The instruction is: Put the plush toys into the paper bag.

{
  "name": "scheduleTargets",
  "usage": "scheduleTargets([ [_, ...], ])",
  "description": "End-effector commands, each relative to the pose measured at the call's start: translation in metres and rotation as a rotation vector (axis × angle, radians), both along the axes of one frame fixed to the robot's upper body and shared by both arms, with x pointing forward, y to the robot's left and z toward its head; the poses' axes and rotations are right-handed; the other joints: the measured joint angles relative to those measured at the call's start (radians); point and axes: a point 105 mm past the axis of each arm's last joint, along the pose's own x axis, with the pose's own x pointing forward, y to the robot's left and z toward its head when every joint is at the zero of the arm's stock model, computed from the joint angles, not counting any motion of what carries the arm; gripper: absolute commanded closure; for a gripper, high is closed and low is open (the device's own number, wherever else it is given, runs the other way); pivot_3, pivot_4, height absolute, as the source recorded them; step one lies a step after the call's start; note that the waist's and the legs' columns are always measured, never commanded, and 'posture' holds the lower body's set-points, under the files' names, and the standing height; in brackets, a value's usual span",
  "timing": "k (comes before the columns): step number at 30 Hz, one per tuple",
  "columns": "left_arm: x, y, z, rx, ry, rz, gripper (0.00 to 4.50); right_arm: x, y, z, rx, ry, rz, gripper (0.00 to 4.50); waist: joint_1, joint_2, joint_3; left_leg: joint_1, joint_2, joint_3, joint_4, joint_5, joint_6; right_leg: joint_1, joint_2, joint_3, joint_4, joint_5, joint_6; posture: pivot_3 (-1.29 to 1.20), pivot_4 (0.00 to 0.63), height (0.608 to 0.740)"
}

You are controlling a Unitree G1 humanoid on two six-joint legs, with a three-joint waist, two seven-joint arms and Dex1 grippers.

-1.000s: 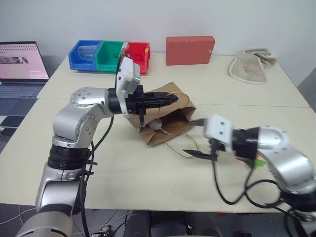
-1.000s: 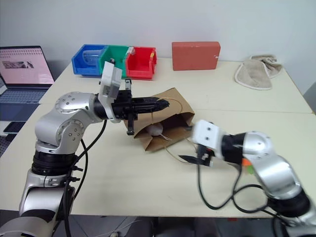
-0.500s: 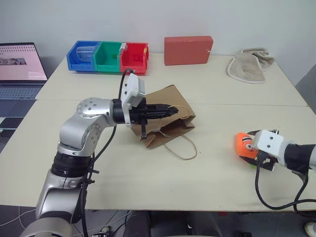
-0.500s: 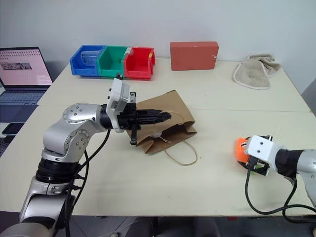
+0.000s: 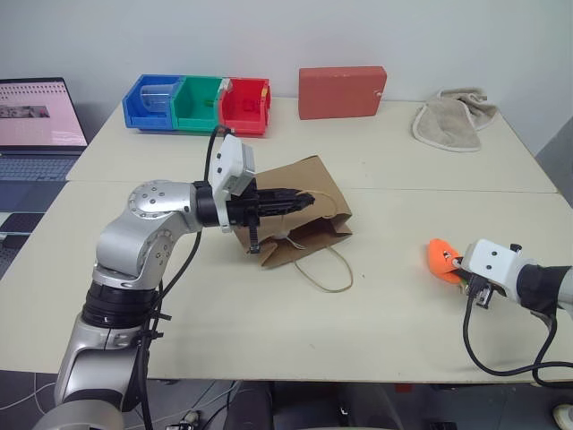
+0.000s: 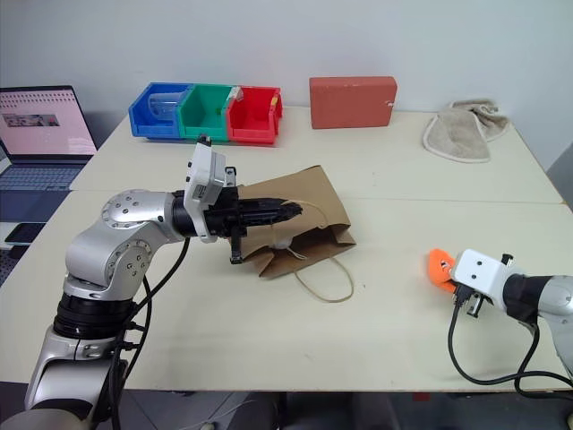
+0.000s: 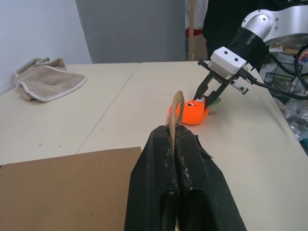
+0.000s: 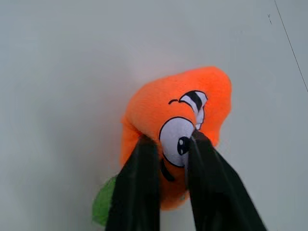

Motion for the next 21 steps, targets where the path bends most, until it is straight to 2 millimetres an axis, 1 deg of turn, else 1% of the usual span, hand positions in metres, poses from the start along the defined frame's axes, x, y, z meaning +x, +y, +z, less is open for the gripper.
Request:
scheduleTargets([
  [1,-0.003,0.004,0.017,-0.029,-0.052,0.006,4.5,0.002,0.008,0.015,0.02,-0.038,0.037,4.48,0.0,0.0,0.0,0.0,0.0,0.0,0.0,0.0,0.0,0.0,0.0,0.0,0.0,0.0,0.0,0.0,0.15,0.74],
  [2,-0.003,0.004,0.017,-0.03,-0.052,0.005,4.5,0.003,0.015,0.022,0.036,-0.053,0.055,4.48,-0.001,0.0,0.0,0.0,0.0,0.0,0.0,0.0,0.0,0.0,0.0,0.0,0.0,0.0,0.0,0.0,0.15,0.74],
  [4,-0.003,0.003,0.018,-0.032,-0.053,0.002,4.5,0.002,0.036,0.037,0.077,-0.062,0.123,4.48,-0.003,0.0,0.0,0.001,0.0,0.0,0.0,0.0,0.0,0.0,0.0,0.0,0.0,0.0,0.0,0.0,0.15,0.74],
  [6,-0.003,0.002,0.02,-0.039,-0.053,-0.006,4.5,-0.004,0.063,0.049,0.143,-0.043,0.207,4.48,-0.005,0.0,0.0,0.001,0.0,0.0,0.0,0.0,0.0,0.0,0.0,0.0,0.001,0.0,0.0,0.0,0.15,0.74],
  [8,-0.003,0.0,0.023,-0.05,-0.054,-0.015,4.5,-0.013,0.088,0.056,0.201,-0.007,0.284,4.48,-0.004,0.0,0.0,0.001,0.0,-0.001,0.0,0.0,0.0,0.0,0.0,-0.001,0.001,0.0,0.0,0.0,0.15,0.74],
  [10,-0.004,-0.004,0.025,-0.059,-0.055,-0.026,4.5,-0.021,0.111,0.058,0.243,0.024,0.356,4.48,0.0,0.0,0.0,0.001,0.0,-0.002,0.0,0.0,0.0,0.001,0.0,-0.002,0.0,0.0,0.0,0.0,0.15,0.74],
  [13,-0.004,-0.006,0.027,-0.061,-0.058,-0.032,4.5,-0.021,0.133,0.058,0.294,0.035,0.398,4.48,0.001,0.0,0.0,0.0,0.0,-0.002,-0.001,0.0,0.0,0.001,0.0,-0.002,-0.001,0.0,0.001,0.0,0.15,0.74],
  [17,-0.004,-0.006,0.032,-0.072,-0.058,-0.041,4.5,-0.012,0.163,0.052,0.354,0.031,0.432,4.48,0.0,0.0,0.0,0.0,0.0,-0.002,0.0,0.0,0.0,0.001,0.0,-0.002,-0.001,0.0,0.0,0.0,0.15,0.74],
  [19,-0.005,-0.007,0.033,-0.075,-0.051,-0.046,4.5,-0.003,0.177,0.049,0.384,0.019,0.418,4.48,0.0,0.0,0.0,0.0,0.0,-0.002,0.0,0.0,0.0,0.001,0.0,-0.002,0.0,0.0,0.0,0.0,0.15,0.74],
  [21,-0.007,-0.008,0.032,-0.071,-0.049,-0.053,4.5,0.009,0.188,0.047,0.401,-0.013,0.389,4.48,0.0,0.0,0.0,0.0,0.0,-0.003,-0.001,0.0,0.0,0.001,0.0,-0.002,0.0,0.0,0.0,0.0,0.15,0.74],
])
